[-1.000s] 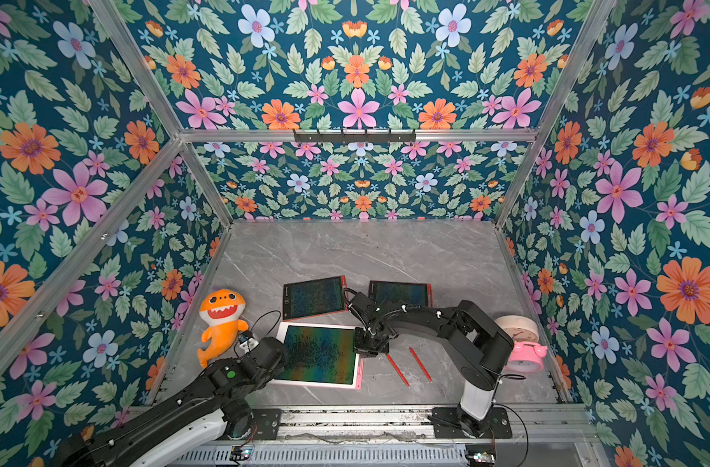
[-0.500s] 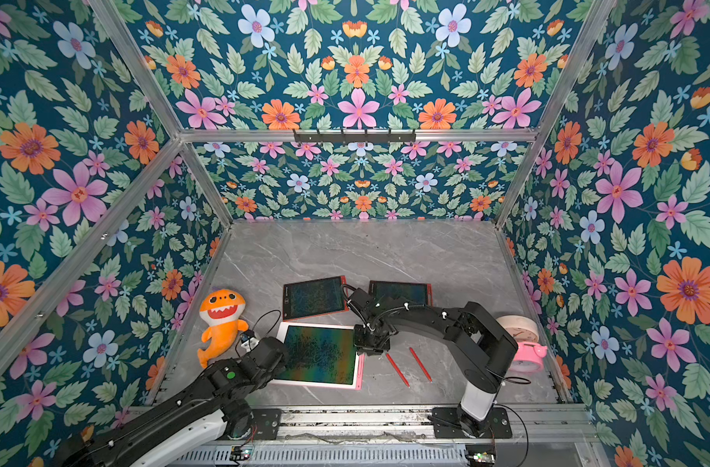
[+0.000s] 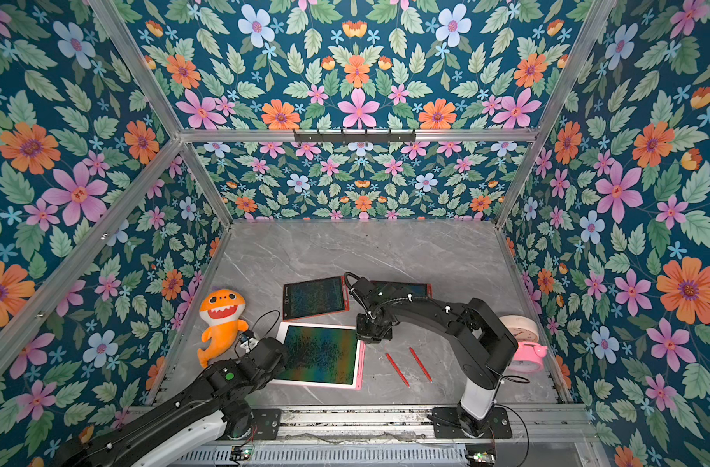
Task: Place the stylus back onto the writing tablet
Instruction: Place the stylus on the writing tablet.
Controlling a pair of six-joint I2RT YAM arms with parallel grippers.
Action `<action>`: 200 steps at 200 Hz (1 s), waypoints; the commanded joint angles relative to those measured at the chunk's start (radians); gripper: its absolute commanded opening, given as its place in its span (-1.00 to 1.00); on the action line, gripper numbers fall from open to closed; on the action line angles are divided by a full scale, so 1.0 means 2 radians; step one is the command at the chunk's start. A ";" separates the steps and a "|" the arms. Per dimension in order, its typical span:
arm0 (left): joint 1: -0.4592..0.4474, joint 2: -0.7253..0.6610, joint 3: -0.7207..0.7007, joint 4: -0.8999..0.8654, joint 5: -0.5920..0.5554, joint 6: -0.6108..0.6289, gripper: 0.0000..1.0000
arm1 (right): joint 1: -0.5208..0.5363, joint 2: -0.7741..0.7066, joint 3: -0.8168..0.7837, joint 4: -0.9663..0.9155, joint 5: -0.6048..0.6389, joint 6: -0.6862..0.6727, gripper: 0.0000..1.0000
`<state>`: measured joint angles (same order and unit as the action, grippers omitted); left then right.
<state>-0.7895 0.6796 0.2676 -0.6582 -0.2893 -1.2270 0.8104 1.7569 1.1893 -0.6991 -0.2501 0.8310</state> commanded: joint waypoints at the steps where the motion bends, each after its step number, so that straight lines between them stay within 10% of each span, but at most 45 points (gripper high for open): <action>1: 0.000 -0.002 -0.001 -0.007 -0.006 0.001 -1.00 | -0.001 0.017 0.023 -0.020 0.011 -0.024 -0.87; 200: 0.000 0.008 -0.010 0.014 0.005 0.001 -1.00 | -0.021 0.116 0.119 -0.063 0.025 -0.087 -0.92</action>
<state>-0.7895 0.6910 0.2531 -0.6056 -0.2901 -1.2270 0.7685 1.9781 1.4181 -0.8158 -0.1921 0.6697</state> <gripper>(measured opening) 0.061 0.052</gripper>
